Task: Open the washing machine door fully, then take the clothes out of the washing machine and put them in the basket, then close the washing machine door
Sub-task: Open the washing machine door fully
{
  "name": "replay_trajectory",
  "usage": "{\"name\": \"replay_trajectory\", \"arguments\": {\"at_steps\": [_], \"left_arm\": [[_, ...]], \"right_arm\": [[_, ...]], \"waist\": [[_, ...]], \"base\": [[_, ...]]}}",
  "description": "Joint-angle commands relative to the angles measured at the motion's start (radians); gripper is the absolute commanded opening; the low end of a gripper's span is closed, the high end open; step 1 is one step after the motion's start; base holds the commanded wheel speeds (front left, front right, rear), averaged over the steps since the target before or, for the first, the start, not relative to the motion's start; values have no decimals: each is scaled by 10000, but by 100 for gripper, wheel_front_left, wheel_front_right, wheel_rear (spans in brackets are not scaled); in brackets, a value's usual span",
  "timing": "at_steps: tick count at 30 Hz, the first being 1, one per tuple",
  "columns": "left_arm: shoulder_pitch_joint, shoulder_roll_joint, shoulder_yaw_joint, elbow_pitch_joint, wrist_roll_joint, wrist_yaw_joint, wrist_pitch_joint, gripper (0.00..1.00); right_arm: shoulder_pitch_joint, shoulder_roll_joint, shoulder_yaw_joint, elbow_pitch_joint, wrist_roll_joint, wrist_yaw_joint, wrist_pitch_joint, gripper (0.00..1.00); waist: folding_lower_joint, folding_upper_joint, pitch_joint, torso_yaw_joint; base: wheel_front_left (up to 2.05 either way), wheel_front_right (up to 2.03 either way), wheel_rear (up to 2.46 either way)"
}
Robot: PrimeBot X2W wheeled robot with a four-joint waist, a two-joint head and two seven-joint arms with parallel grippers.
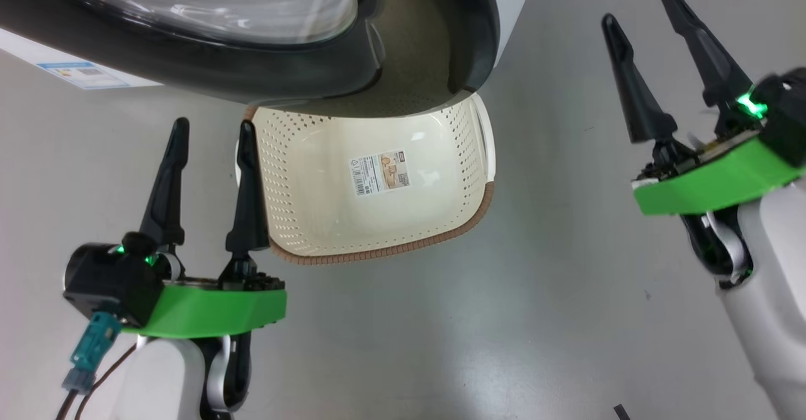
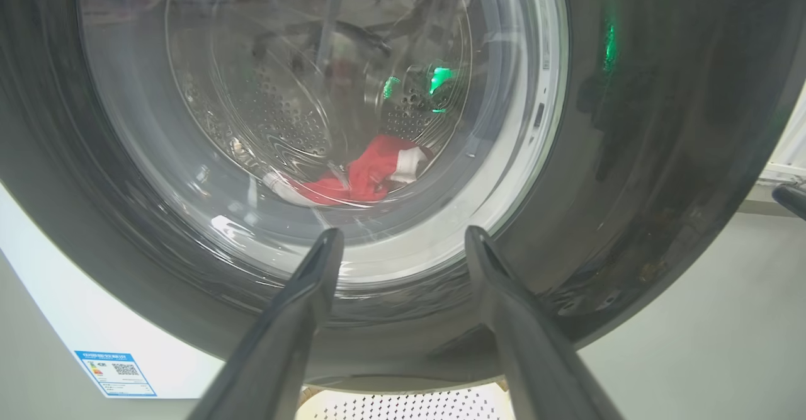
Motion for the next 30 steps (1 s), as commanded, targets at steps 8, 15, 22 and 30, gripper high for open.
{"name": "replay_trajectory", "arguments": {"at_steps": [8, 15, 22, 30], "left_arm": [[248, 181, 341, -435, -10, 69, -76, 100], [244, 181, 341, -465, -17, 65, -76, 100], [253, 181, 417, -529, -16, 51, -76, 100], [271, 181, 456, -548, 10, 35, -76, 100]], "right_arm": [[1470, 1114, -1405, -1734, -1628, 4, -59, 100], [2235, 1625, -2011, -2280, -1763, 4, -60, 100], [2649, 1749, -2021, -2529, -1684, 4, -60, 100], [2874, 1718, -1585, -2479, -1833, 4, -60, 100]], "waist": [[0, 0, -20, 10], [0, 0, -62, 16], [0, 0, -60, -1], [0, 0, -48, -78]], "base": [[0, 0, 0], [0, 0, 0], [0, 0, 0], [0, 0, 0]]}}
